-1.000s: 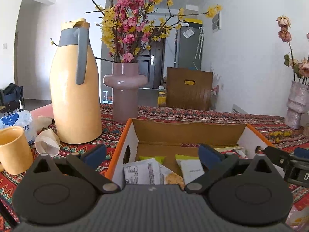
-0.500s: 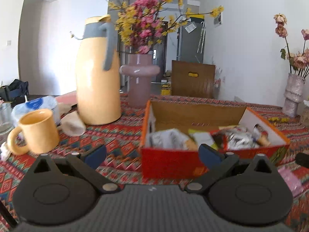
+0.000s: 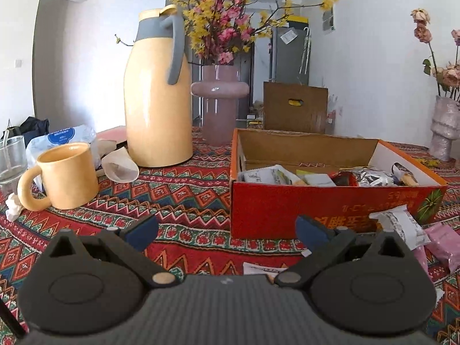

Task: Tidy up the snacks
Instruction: 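Withdraw both tools from the box back toward the pile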

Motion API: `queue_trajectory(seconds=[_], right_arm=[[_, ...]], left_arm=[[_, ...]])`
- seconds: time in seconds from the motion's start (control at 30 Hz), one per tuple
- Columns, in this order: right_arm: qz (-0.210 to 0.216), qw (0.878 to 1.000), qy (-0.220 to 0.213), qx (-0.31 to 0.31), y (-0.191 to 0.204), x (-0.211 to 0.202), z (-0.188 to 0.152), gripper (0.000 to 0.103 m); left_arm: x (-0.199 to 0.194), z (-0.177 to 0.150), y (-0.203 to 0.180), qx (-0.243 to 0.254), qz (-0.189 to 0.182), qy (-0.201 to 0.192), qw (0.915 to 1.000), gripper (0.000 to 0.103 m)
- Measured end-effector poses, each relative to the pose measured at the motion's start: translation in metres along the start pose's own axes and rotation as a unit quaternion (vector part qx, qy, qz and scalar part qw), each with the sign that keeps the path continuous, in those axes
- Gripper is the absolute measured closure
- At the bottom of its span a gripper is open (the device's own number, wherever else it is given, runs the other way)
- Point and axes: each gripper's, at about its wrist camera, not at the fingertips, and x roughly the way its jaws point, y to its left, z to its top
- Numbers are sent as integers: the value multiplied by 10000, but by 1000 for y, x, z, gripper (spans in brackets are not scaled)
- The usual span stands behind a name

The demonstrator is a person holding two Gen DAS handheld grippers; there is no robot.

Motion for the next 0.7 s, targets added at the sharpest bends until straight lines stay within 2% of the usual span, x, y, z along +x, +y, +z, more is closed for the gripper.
queue_trajectory(seconds=[0.53,0.7], right_arm=[[-64,10000,17,49,0,2,0,0],[-117,9995,-293,-19,3,-9,-2,0]], left_arm=[[1,0,3,-96,-83,19,9999,0],[2,-1,4,-112,-90,66,9999,0]])
